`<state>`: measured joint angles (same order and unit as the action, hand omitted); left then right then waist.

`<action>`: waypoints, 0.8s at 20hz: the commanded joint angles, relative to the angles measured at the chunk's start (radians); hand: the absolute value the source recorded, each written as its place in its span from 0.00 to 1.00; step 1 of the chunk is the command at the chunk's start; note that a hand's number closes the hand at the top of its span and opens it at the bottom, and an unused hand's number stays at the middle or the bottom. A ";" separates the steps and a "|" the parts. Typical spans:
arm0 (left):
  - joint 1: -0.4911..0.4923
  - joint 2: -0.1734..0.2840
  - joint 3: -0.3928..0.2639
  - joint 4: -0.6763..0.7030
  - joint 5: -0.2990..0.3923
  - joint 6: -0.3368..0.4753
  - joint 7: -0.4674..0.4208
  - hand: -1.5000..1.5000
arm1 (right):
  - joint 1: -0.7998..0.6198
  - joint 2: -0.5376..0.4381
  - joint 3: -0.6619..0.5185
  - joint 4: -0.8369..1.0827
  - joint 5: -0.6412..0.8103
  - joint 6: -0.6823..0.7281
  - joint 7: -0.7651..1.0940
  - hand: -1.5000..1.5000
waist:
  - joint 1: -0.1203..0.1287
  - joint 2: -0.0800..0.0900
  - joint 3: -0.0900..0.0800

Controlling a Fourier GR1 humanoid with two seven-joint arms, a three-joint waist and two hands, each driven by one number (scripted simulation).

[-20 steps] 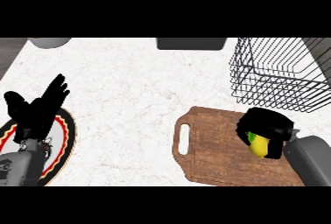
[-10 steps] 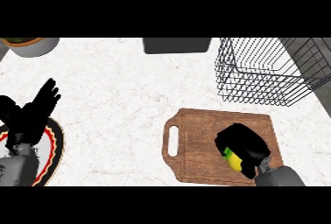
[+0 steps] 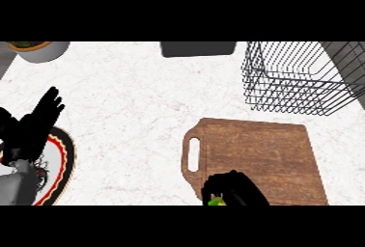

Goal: Pick the lemon from the cutting board and place it in the basket

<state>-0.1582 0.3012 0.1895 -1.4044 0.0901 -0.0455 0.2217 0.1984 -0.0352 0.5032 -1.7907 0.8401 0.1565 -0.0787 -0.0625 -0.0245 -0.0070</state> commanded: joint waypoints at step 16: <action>-0.052 -0.053 -0.064 -0.009 -0.033 0.008 0.009 0.50 | -0.213 0.032 0.250 -0.686 0.207 -0.053 0.863 1.00 | 0.068 0.027 0.004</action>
<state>-0.2028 0.2795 0.1536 -1.4104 0.0766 -0.0532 0.2431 0.1331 -0.0731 0.7993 -2.3457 1.0338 0.0371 0.6242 -0.0043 -0.0022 -0.0031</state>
